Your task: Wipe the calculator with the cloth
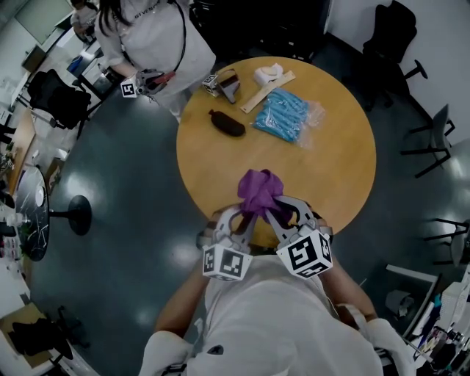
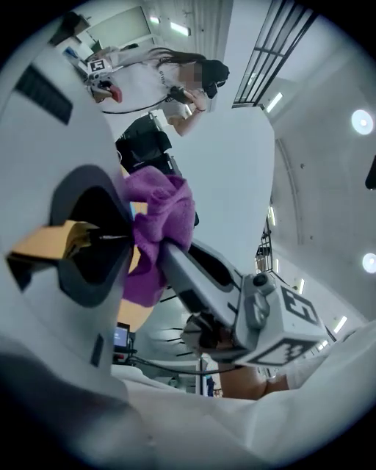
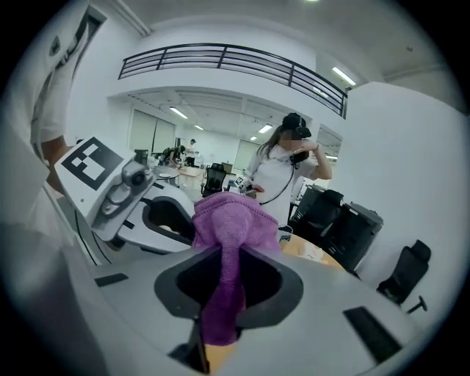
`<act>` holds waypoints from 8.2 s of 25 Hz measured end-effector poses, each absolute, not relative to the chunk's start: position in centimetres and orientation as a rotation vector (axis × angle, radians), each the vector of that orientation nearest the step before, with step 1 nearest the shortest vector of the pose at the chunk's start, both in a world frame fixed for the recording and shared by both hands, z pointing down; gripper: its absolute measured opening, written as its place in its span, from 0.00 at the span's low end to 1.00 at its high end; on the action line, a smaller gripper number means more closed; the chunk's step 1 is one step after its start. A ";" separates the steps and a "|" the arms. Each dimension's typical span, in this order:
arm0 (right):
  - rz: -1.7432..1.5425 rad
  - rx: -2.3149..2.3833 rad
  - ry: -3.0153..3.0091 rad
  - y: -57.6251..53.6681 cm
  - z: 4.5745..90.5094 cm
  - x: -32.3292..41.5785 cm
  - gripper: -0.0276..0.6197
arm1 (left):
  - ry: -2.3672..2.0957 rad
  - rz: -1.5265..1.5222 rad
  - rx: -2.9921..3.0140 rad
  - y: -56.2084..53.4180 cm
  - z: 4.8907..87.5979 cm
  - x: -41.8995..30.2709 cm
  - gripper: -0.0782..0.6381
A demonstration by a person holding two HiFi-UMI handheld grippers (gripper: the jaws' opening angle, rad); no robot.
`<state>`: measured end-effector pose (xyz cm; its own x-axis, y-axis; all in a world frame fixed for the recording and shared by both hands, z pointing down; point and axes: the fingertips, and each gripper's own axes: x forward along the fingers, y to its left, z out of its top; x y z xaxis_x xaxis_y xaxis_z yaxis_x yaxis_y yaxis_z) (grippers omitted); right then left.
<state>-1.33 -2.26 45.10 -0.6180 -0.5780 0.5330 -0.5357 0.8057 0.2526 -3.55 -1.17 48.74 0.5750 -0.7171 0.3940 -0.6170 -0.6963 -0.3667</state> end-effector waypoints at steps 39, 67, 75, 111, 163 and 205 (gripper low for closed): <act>1.186 0.089 -2.770 0.6 45.7 3.3 0.15 | 0.629 -0.106 -2.645 3.3 31.0 -3.0 0.17; -0.026 -0.816 -2.461 7.4 33.6 3.4 0.15 | 0.035 -0.184 -2.585 11.0 32.2 3.6 0.17; 0.238 -0.867 -2.388 7.6 37.6 4.1 0.15 | -0.028 -0.150 -2.659 12.3 32.9 4.7 0.17; 0.473 -1.182 -2.222 13.9 43.0 4.3 0.15 | -0.057 0.261 -2.778 10.7 24.5 4.5 0.17; 0.818 0.690 -2.115 -4.2 69.9 11.2 0.15 | 1.236 -0.430 -3.669 -11.5 74.4 -1.1 0.20; 0.957 1.058 -1.758 -6.9 78.2 15.2 0.22 | 2.114 -0.556 -3.005 -1.2 61.3 -11.2 0.12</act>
